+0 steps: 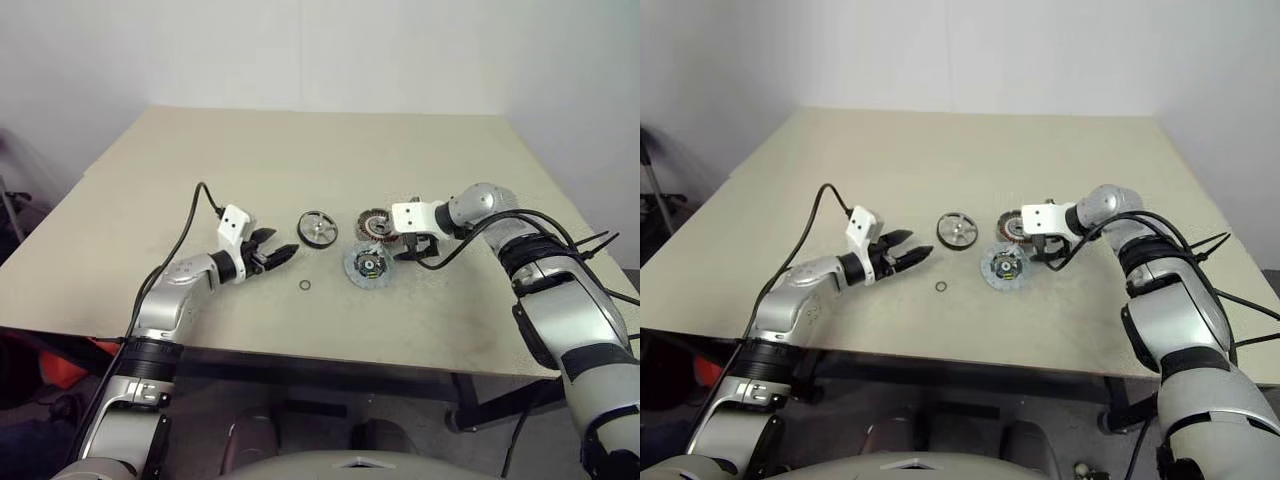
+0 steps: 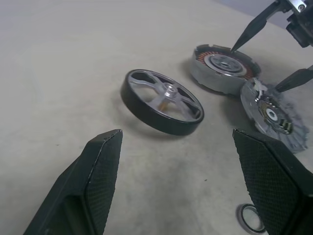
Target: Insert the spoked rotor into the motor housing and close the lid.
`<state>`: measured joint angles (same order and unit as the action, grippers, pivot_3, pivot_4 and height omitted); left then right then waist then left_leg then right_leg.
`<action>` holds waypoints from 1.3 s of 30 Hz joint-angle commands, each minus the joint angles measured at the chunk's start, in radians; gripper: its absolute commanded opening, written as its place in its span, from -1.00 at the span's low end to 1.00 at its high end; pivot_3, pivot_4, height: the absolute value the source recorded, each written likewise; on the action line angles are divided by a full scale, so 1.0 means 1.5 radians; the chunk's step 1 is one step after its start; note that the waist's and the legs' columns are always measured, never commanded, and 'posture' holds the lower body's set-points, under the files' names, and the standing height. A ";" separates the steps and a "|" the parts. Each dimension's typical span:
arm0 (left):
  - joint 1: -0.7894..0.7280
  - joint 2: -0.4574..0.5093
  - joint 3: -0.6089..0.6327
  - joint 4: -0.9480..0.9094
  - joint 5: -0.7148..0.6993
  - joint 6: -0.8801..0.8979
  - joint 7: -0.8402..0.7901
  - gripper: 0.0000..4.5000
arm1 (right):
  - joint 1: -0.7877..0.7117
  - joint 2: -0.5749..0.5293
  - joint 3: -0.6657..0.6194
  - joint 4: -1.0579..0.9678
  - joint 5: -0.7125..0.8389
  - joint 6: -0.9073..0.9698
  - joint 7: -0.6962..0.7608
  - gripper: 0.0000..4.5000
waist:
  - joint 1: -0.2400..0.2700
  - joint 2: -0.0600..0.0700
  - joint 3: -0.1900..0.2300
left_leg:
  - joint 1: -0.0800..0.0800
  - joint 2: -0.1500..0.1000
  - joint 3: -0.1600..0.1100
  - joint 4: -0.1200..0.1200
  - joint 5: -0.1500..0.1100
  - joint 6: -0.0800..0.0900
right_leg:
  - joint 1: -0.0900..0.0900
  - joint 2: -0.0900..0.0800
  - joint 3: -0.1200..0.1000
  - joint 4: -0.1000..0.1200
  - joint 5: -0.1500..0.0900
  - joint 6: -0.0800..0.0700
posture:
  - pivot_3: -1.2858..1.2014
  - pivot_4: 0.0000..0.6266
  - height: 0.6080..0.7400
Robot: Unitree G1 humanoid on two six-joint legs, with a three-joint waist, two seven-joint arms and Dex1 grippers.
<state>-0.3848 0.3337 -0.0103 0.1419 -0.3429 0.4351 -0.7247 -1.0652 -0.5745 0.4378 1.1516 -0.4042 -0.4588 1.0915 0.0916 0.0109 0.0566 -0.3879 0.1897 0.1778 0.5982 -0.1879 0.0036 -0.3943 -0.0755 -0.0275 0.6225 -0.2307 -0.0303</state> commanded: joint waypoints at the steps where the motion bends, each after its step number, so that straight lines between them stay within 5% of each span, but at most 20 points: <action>1: 0.001 0.005 0.015 -0.028 -0.006 -0.008 0.006 0.69 | -0.043 0.010 0.008 0.034 -0.025 -0.022 -0.033 0.99 | -0.001 0.000 0.000 | 0.000 0.000 0.000 0.000 0.000 0.000 | 0.000 0.000 0.000 0.000 0.000 0.000 | 0.03 -1.00 1.00; 22: 0.003 0.005 0.013 -0.021 -0.001 -0.012 0.024 0.69 | -0.082 0.039 0.047 0.085 -0.097 -0.073 0.023 0.99 | -0.001 0.000 0.000 | -0.002 0.000 0.000 0.000 0.000 0.000 | -0.003 0.000 0.000 0.001 -0.001 -0.001 | 0.03 -1.00 1.00; 28: 0.007 0.005 0.012 -0.026 0.000 -0.012 0.028 0.69 | -0.093 0.055 0.047 0.103 -0.109 -0.041 0.003 0.31 | -0.002 0.000 0.000 | -0.002 0.001 0.000 0.001 0.000 0.000 | -0.002 0.000 0.000 0.001 0.000 -0.001 | 0.03 -1.00 1.00; 38: 0.023 0.003 0.012 -0.045 -0.003 -0.004 0.040 0.69 | -0.095 0.064 0.030 0.122 -0.103 0.012 -0.007 0.31 | 0.000 0.000 0.000 | -0.002 0.001 0.000 0.001 0.000 0.000 | -0.003 0.000 0.000 0.001 -0.001 -0.001 | 0.03 -1.00 1.00; 39: 0.023 0.003 0.010 -0.046 -0.002 -0.004 0.040 0.69 | -0.095 0.063 0.026 0.123 -0.100 0.016 -0.004 0.15 | 0.001 0.000 0.000 | -0.002 0.001 0.000 0.001 0.000 0.000 | -0.002 0.000 0.000 0.001 0.000 -0.001 | 0.03 -1.00 1.00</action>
<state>-0.3450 0.3384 -0.0054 0.1136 -0.3405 0.4361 -0.6683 -1.1877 -0.4724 0.4877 1.3231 -0.5628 -0.4565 1.0750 0.0925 0.0110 0.0566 -0.3914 0.1906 0.1777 0.5998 -0.1882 0.0040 -0.3979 -0.0753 -0.0279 0.6247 -0.2315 -0.0318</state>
